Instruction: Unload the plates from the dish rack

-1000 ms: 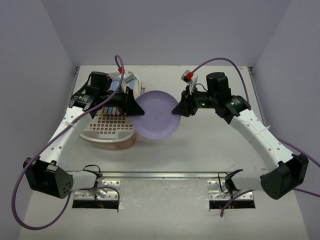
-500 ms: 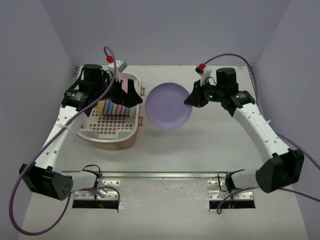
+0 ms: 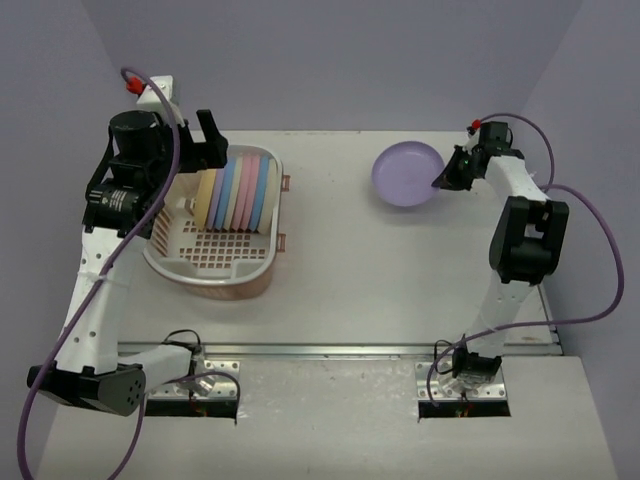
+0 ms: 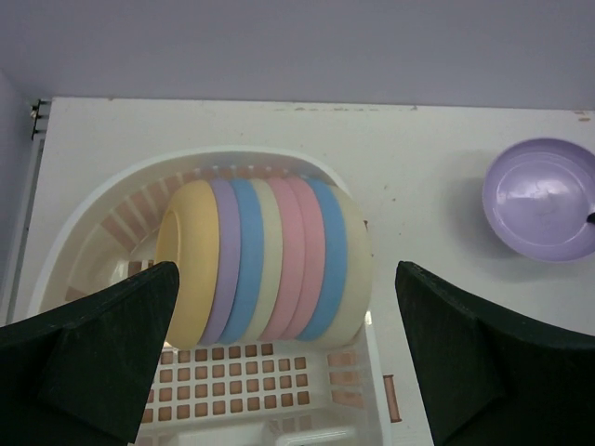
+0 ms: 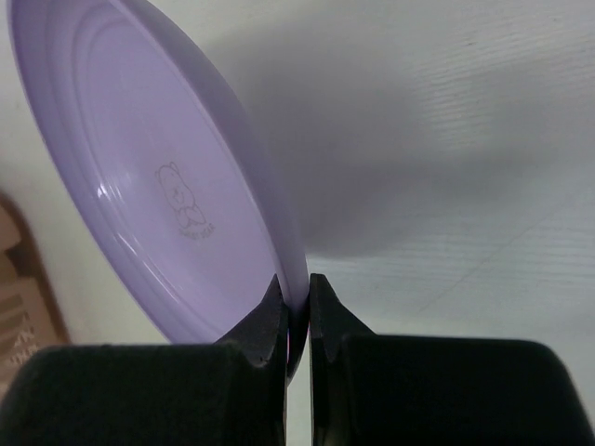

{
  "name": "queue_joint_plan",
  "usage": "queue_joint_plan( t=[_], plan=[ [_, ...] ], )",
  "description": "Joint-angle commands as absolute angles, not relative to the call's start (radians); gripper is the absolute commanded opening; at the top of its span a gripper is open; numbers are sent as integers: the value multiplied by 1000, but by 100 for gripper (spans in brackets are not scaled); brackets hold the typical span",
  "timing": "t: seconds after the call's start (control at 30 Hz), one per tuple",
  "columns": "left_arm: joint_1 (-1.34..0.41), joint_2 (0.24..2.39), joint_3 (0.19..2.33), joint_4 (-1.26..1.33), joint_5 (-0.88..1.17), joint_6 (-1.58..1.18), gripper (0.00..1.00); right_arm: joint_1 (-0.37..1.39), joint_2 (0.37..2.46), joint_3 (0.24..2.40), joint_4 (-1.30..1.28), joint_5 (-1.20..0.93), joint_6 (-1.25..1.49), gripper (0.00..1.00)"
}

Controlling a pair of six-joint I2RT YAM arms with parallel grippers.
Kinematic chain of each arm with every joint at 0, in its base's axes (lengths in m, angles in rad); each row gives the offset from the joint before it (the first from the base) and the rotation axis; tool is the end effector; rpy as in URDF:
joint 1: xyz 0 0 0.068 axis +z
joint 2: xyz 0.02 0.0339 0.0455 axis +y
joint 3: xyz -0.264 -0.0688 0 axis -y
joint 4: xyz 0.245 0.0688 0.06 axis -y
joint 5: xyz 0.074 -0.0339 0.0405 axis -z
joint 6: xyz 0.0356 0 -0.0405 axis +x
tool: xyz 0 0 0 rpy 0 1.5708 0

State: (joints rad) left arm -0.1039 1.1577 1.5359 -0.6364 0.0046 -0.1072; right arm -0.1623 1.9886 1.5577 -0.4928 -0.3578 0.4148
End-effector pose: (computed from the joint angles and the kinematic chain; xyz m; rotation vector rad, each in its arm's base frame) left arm 0.2243 -0.0236 0.4735 0.0002 1.8317 -0.1528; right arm 0.4357 -0.0587 0.2213 0.5638 2.4301 0.5518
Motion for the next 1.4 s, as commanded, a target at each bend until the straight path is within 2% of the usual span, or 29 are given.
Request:
queue_joint_plan(
  t=[0.0, 0.3, 0.4, 0.5, 0.53, 0.67, 0.73, 0.87, 1.03, 1.27, 1.37],
  plan=[
    [-84, 1147, 1463, -607, -88, -120, 100, -164, 2087, 1687, -468, -294, 511, 0],
    [-55, 1155, 1387, -619, -81, -117, 100, -174, 2281, 1841, -470, -324, 501, 0],
    [-52, 1152, 1357, -610, -70, -122, 100, -176, 2312, 1866, -470, -352, 486, 6],
    [-47, 1150, 1333, -603, -95, -124, 100, -176, 2331, 1877, -471, -356, 467, 28],
    [-45, 1149, 1333, -603, -109, -123, 100, -176, 2337, 1879, -471, -347, 462, 43],
    [-38, 1144, 1339, -611, -146, -120, 100, -178, 2330, 1874, -481, -297, 445, 66],
    [-37, 1135, 1341, -617, -163, -115, 100, -178, 2330, 1896, -510, -241, 436, 81],
    [-37, 1111, 1334, -614, -218, -107, 100, -178, 2283, 1908, -543, -212, 409, 86],
    [-37, 1083, 1319, -629, -263, -81, 100, -176, 2176, 1901, -550, -159, 357, 88],
    [-37, 1071, 1301, -672, -201, 37, 100, -176, 1949, 1780, -567, -190, 280, 89],
    [-37, 1091, 1271, -691, -215, 86, 92, -176, 1773, 1644, -521, -256, 265, 89]
  ],
)
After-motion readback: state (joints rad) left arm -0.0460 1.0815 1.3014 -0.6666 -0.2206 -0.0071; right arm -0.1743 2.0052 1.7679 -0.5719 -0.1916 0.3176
